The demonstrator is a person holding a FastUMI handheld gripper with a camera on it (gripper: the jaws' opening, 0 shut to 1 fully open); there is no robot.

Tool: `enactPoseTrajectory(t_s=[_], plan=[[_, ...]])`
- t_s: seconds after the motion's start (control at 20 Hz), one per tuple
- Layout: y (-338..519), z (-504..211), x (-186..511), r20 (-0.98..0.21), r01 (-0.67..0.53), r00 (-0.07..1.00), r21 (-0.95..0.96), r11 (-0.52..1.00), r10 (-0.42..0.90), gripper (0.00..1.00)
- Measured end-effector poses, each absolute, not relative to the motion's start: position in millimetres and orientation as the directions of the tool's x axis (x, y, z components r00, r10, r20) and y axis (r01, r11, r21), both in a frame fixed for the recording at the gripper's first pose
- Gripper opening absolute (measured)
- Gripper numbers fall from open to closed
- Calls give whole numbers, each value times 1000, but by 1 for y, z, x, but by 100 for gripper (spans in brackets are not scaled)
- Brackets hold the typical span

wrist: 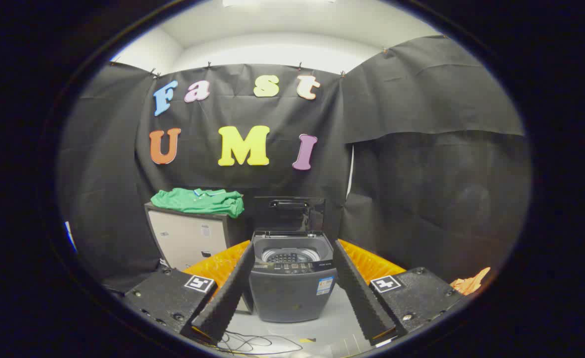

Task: Put the clothes into the washing machine and then close the washing machine lid.

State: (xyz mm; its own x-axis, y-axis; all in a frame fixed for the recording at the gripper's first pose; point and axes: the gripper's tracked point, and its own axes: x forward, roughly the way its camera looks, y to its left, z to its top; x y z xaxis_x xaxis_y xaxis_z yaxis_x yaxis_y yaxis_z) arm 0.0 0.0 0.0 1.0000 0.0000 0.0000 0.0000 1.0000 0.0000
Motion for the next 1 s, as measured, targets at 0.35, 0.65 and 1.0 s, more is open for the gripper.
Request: enactPoseTrajectory(t_s=[0.35, 0.65, 1.0], plan=[[1, 1, 0, 0, -2, 1000, 3, 1000, 2, 99], [4, 1, -4, -4, -9, 1000, 10, 1000, 9, 99], [8, 8, -5, 13, -13, 1000, 5, 1000, 13, 99]])
